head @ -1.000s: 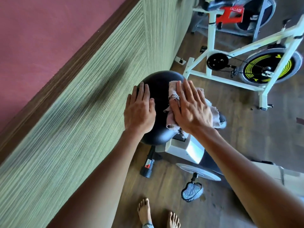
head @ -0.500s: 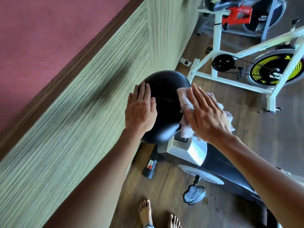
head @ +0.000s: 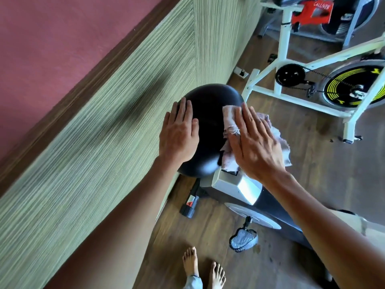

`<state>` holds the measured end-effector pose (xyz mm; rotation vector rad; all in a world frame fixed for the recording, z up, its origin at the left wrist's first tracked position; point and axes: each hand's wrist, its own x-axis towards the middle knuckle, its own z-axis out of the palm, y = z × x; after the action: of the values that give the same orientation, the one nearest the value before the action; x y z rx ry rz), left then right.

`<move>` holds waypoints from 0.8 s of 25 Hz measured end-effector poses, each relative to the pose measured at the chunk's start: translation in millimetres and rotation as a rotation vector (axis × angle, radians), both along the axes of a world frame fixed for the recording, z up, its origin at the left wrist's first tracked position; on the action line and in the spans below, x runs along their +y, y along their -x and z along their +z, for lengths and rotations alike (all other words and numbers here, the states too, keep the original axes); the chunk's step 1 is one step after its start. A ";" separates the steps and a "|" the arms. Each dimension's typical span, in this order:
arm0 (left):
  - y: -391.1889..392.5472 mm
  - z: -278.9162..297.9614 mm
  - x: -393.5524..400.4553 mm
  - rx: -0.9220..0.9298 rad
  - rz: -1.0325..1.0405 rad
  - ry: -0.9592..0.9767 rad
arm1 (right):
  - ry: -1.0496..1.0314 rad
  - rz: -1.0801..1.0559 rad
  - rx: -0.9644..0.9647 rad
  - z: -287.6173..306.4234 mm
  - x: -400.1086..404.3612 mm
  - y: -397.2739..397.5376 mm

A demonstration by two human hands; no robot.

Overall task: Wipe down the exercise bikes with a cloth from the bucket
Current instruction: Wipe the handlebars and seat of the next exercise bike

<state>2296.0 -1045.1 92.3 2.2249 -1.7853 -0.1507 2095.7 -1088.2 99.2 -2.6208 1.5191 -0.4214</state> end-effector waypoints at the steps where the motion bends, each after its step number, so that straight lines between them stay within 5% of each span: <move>1: 0.1 1.2 -1.9 -0.005 0.003 -0.009 | -0.004 0.022 0.026 -0.1 -3.7 1.2; 4: 2.4 2.0 -7.1 0.026 0.007 -0.057 | -0.180 -0.018 -0.028 5.6 -16.7 -0.3; 8: 7.9 12.8 -15.0 0.031 -0.018 -0.020 | -0.037 0.039 0.014 0.3 -4.4 9.1; 11: 21.1 18.0 -40.5 0.058 -0.038 0.019 | -0.299 -0.030 -0.066 8.6 -29.0 2.1; 14: 29.5 16.9 -60.9 0.034 -0.027 -0.012 | -0.175 0.058 -0.020 6.6 -21.4 8.8; 18: 34.0 7.6 -70.1 -0.018 0.018 -0.030 | -0.436 0.081 -0.104 12.0 -53.6 0.6; 20: 36.8 10.5 -69.8 -0.029 0.018 -0.050 | -0.401 0.135 -0.089 10.2 -48.0 4.8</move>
<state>2259.2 -1114.9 102.9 2.2886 -1.7955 -0.1618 2090.9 -1136.2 109.4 -2.3380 1.2382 -0.1935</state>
